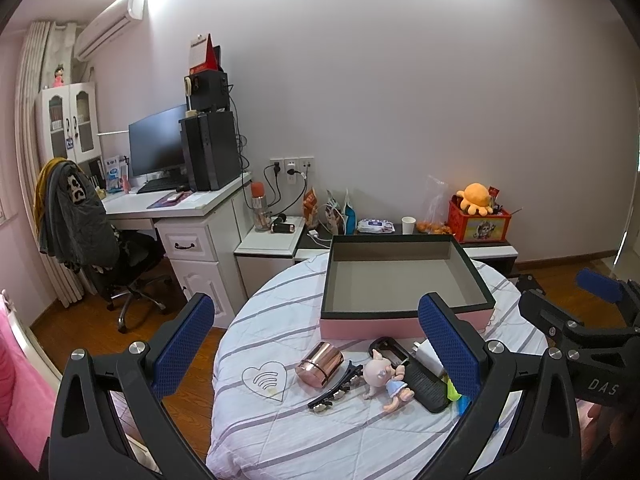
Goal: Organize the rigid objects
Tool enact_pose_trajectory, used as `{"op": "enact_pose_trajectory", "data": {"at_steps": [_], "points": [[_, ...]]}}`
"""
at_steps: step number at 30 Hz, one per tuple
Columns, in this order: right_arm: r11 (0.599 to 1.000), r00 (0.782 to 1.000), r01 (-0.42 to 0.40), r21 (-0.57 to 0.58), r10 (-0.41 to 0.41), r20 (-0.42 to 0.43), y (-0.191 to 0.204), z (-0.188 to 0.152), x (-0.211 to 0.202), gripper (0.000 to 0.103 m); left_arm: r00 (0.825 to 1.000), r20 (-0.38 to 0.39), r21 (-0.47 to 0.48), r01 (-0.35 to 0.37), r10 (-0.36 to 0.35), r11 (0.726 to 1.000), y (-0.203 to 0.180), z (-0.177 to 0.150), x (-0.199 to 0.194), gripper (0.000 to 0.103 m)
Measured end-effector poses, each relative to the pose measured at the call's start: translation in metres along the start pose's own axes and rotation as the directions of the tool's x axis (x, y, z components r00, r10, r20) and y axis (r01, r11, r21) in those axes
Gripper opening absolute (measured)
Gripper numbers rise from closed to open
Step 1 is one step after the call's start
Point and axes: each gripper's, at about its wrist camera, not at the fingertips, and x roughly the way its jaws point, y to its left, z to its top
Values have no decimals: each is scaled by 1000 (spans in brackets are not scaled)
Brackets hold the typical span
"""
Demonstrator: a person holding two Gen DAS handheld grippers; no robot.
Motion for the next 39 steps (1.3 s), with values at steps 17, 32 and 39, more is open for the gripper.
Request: {"op": "enact_pose_trajectory", "data": {"at_steps": [17,32,39], "points": [[1000,1000,21,-4,-21,3,0,6,-7,103,1000,-8,5,3,-3,1000,-5,-2,2,103],[999,999,39,0,-39,-3,-3,6,-8,103,1000,-15,11,13,-13,1000,-6,-9,2,103],[999,998,51,2,-51,-21,-7,2,-6,103,999,-44,34,29,-27,999,-17,-20,10,103]]}}
